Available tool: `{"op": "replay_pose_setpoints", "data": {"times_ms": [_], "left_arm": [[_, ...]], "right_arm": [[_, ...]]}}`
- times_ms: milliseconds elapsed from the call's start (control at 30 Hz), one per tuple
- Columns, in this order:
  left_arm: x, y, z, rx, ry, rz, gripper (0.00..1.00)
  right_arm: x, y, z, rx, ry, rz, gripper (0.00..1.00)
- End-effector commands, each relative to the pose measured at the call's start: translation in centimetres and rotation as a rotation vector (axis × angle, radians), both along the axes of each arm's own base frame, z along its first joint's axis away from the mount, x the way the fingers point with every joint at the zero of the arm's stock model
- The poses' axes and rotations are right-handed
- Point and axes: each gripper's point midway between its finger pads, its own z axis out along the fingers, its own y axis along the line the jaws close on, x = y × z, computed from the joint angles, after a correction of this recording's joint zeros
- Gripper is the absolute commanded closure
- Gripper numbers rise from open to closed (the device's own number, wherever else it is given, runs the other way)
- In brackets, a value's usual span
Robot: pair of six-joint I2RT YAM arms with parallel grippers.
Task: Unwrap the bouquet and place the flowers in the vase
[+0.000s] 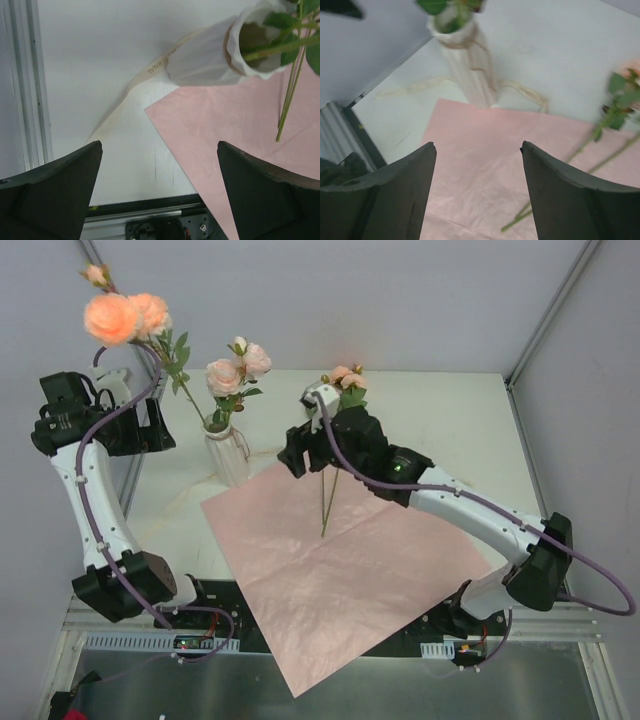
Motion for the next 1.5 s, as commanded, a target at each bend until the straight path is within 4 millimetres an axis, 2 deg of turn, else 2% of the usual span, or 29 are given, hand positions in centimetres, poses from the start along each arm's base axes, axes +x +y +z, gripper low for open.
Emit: {"op": "replay_pose_setpoints", "data": {"times_ms": [0,33,67,100,133,167,200,233,300,333,433,500,533,600,633,667,700,800,900,1033,1133,1167,1200,1233,1267,1300,1367,1433,1467], "left_arm": [[-4.8,-2.5,1.3,0.114,-0.101,-0.152,0.01],[-5.3,-3.4,1.6,0.113,-0.133,-0.202,0.01],[-6.5,-4.1,2.0,0.14,-0.145,-0.249,0.01],[-6.9,-4.3,2.1,0.151,-0.151,-0.263,0.01],[-7.3,-4.5,2.2,0.16,-0.147,-0.279,0.01],[-7.7,-4.4,2.3,0.179,-0.144,-0.286,0.01],[-8.0,-4.4,2.2,0.189,-0.135,-0.292,0.01],[-8.3,-4.5,2.0,0.195,-0.128,-0.301,0.01],[-9.2,-4.9,1.0,0.197,-0.106,-0.329,0.01],[-9.6,-5.1,0.1,0.181,-0.085,-0.333,0.01],[-10.5,-6.3,-0.2,0.147,-0.098,-0.361,0.01],[-11.0,-7.8,0.7,0.102,-0.15,-0.391,0.01],[-11.2,-8.4,1.5,0.095,-0.181,-0.409,0.01],[-12.2,-10.5,3.2,0.08,-0.28,-0.495,0.01],[-12.7,-11.1,4.3,0.106,-0.333,-0.515,0.01],[-12.8,-11.4,4.9,0.119,-0.367,-0.536,0.01],[-13.0,-11.9,5.5,0.119,-0.398,-0.554,0.01],[-13.2,-12.3,6.8,0.136,-0.445,-0.566,0.01],[-12.3,-11.9,8.1,0.129,-0.469,-0.51,0.01],[-10.3,-9.5,9.4,0.166,-0.474,-0.357,0.01],[-9.1,-8.2,11.3,0.154,-0.508,-0.233,0.01],[-8.7,-7.0,11.6,0.179,-0.504,-0.155,0.01],[-7.9,-5.7,12.6,0.21,-0.533,-0.091,0.01],[-7.3,-4.7,13.1,0.215,-0.529,-0.036,0.01],[-7.0,-3.4,13.2,0.218,-0.51,0.048,0.01],[-6.7,-2.8,13.5,0.222,-0.507,0.083,0.01],[-5.8,-1.2,13.0,0.215,-0.465,0.159,0.01],[-4.8,-0.3,12.0,0.197,-0.421,0.188,0.01],[-4.6,-0.2,11.5,0.191,-0.407,0.188,0.01]], "right_arm": [[3.4,-6.3,0.1,0.007,0.134,-0.215,0.28],[4.6,-7.2,-0.7,-0.02,0.154,-0.25,0.28],[4.9,-7.9,-1.9,-0.061,0.186,-0.271,0.28],[5.4,-8.2,-1.8,-0.069,0.193,-0.284,0.28],[6.4,-9.2,-3.9,-0.126,0.243,-0.321,0.28],[7.0,-9.8,-4.6,-0.146,0.271,-0.344,0.28],[7.6,-10.3,-5.5,-0.167,0.301,-0.369,0.28],[8.9,-11.5,-7.5,-0.202,0.361,-0.42,0.28],[10.1,-12.7,-9.4,-0.231,0.398,-0.471,0.28],[11.0,-13.2,-11.1,-0.256,0.431,-0.496,0.28],[13.0,-13.3,-13.9,-0.308,0.469,-0.529,0.3],[14.2,-13.2,-15.2,-0.342,0.467,-0.55,0.31],[14.8,-13.3,-17.0,-0.379,0.482,-0.567,0.33],[16.2,-13.2,-17.3,-0.385,0.465,-0.597,0.37],[16.8,-13.2,-18.7,-0.407,0.478,-0.61,0.37],[17.5,-13.2,-18.6,-0.407,0.466,-0.629,0.39],[17.9,-13.1,-19.9,-0.42,0.482,-0.639,0.41],[19.4,-13.1,-21.4,-0.416,0.51,-0.667,0.46],[20.2,-12.5,-22.5,-0.407,0.531,-0.665,0.48],[20.2,-12.1,-23.0,-0.368,0.524,-0.654,0.49],[20.2,-12.0,-22.9,-0.353,0.518,-0.648,0.48],[19.9,-12.0,-23.0,-0.349,0.523,-0.643,0.49],[20.2,-11.4,-21.7,-0.307,0.497,-0.633,0.47],[19.5,-11.3,-22.4,-0.307,0.504,-0.622,0.46],[19.3,-11.1,-22.0,-0.288,0.497,-0.611,0.45],[19.3,-9.9,-20.5,-0.244,0.462,-0.586,0.43],[19.0,-8.7,-19.7,-0.232,0.437,-0.542,0.4],[18.9,-7.4,-19.8,-0.243,0.435,-0.508,0.36],[19.5,-6.5,-18.7,-0.223,0.422,-0.495,0.36]]}}
